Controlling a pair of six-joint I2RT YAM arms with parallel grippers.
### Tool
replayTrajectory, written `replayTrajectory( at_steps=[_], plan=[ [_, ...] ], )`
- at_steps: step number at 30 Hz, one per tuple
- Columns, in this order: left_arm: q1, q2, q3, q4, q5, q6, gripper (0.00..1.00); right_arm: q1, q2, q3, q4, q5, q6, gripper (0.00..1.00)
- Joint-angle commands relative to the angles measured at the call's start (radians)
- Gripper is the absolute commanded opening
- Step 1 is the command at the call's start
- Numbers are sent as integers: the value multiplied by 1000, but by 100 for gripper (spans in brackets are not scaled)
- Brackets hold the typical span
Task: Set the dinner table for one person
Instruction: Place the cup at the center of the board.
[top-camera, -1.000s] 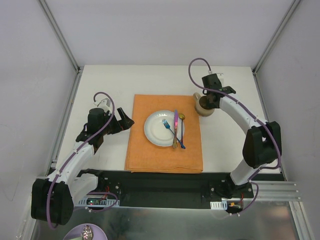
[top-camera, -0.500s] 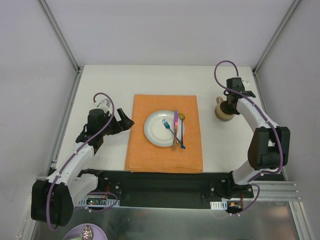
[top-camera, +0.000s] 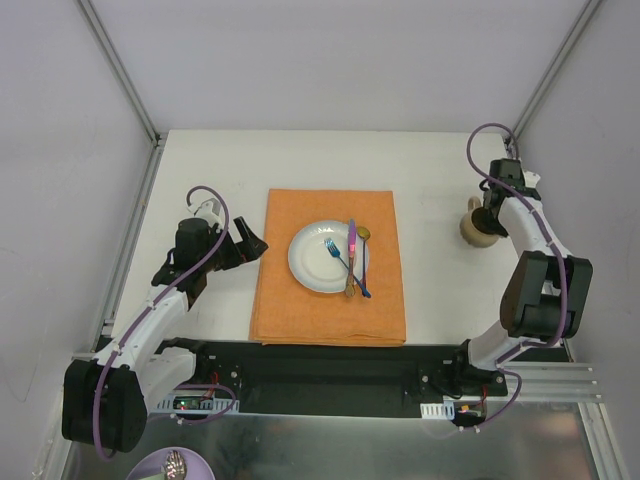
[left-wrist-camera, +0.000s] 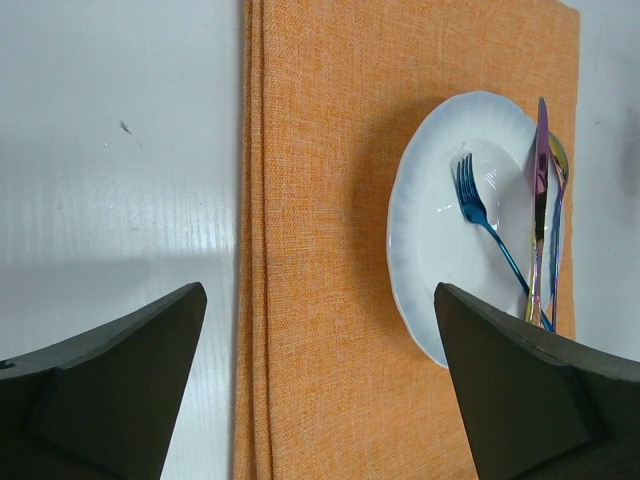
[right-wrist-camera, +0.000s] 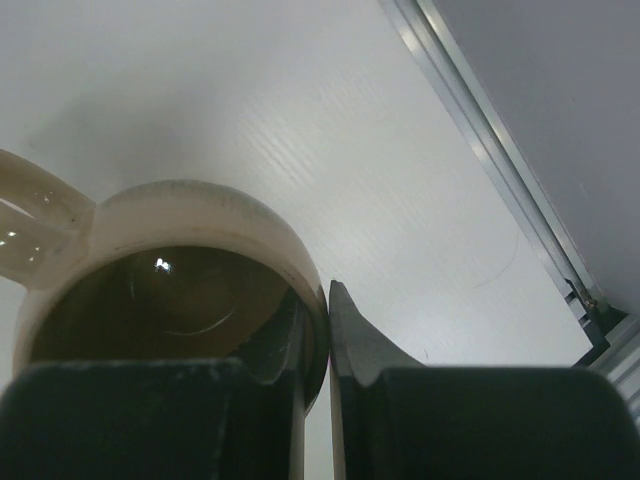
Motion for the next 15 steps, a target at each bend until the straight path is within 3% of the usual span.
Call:
replayTrajectory(
  at_steps=[1,15],
  plan=[
    [-10,-4,-1,11,-21,2,99,-47,-24,32,53,46,33,1],
    [-11,-18,-18,11,-38,-4,99,-92,42,31,45,46,53,1]
  ],
)
